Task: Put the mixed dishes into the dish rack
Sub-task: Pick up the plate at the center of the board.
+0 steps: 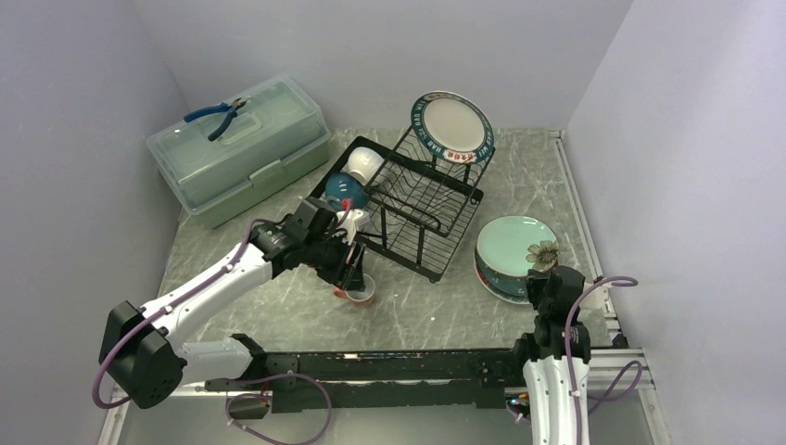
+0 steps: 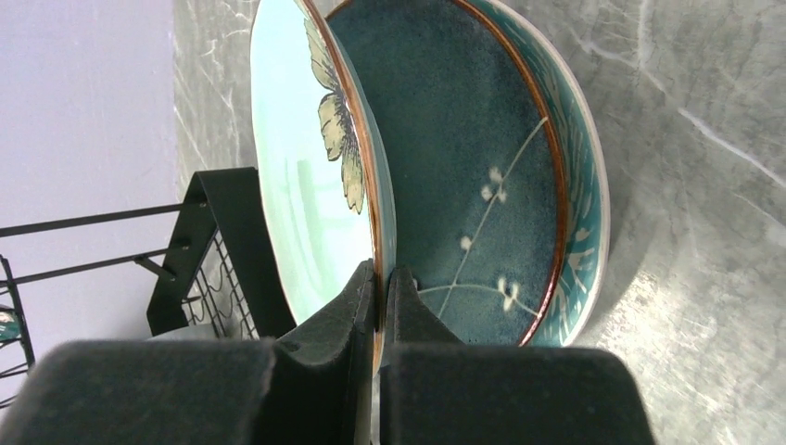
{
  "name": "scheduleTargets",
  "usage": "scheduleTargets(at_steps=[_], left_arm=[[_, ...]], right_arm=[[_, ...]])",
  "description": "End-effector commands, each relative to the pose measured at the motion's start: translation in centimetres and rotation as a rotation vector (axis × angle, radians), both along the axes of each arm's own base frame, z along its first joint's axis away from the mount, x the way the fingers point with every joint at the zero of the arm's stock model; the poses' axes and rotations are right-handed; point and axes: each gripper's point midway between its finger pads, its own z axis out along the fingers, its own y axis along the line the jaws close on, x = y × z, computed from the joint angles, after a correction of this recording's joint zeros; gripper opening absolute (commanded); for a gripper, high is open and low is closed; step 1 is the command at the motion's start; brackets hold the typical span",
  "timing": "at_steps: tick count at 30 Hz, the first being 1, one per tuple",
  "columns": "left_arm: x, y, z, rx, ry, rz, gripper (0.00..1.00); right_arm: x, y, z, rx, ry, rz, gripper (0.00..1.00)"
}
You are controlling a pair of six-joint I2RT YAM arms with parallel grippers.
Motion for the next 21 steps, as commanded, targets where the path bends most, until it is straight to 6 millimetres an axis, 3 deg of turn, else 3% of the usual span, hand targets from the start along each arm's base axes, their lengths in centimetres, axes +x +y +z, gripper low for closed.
scheduleTargets(at_steps=[1, 14, 21], left_arm=[[0.7, -0.5, 2.3, -0.036, -0.067, -0.006, 0.59], [0.8, -0.1, 2.9, -0.042, -0.096, 0.007, 0.58], [1.0, -0.2, 3.9, -0.045, -0.104, 0.016, 0.58]], right_arm=[[1.8, -0.5, 8.2, -0.043, -0.243, -0.013, 0.0], [1.7, -0.9, 14.0, -0.095, -0.314, -0.018, 0.0], [1.2, -1.6, 18.7, -0.162, -0.347, -0.033, 0.0]])
